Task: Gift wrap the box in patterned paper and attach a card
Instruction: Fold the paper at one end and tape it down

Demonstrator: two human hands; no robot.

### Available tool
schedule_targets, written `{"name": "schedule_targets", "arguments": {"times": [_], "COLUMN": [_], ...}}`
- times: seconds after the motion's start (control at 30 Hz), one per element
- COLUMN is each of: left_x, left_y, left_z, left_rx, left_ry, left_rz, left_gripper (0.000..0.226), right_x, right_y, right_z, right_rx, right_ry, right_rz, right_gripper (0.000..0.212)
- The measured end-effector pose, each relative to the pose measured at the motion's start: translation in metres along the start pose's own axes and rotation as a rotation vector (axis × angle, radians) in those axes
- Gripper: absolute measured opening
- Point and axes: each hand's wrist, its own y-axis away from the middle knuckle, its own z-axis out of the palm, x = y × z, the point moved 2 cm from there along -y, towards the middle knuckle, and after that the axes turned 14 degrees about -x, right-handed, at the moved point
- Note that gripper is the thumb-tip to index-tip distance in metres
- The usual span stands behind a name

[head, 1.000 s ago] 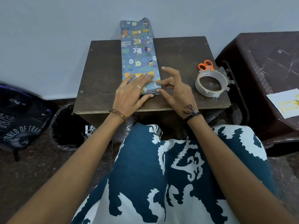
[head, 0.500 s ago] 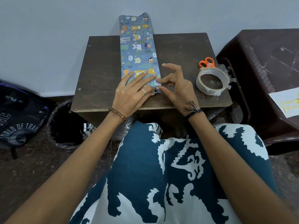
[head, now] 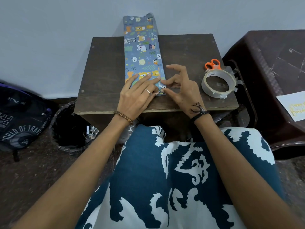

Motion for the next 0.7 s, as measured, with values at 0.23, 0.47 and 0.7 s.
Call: {"name": "schedule_targets", "arguments": {"times": [0.23,0.47,0.7], "left_x": [0.0001,0.0001,-0.0048], "left_y": [0.0001,-0.0005,-0.0025], "left_z": [0.0014,0.0019,-0.0018], "left_rx": [0.01,0.011,-0.083], "left_ry": [-0.011,0.018,0.128], "left_rz": [-0.012,-0.066,-0.243], "left_gripper": [0.009,0.016,0.039], "right_x": [-0.003,-0.0035,-0.0042], "right_y": [0.0005,-0.0006,0.0004], "right_z": [-0.0012,0.0024,0.0023], "right_rx": [-0.048,-0.013,0.002], "right_ry": [0.005,0.116,0.124], "right_rz": [-0.019,-0.046,-0.01], "right_gripper": [0.065,0.065,0.06]}}
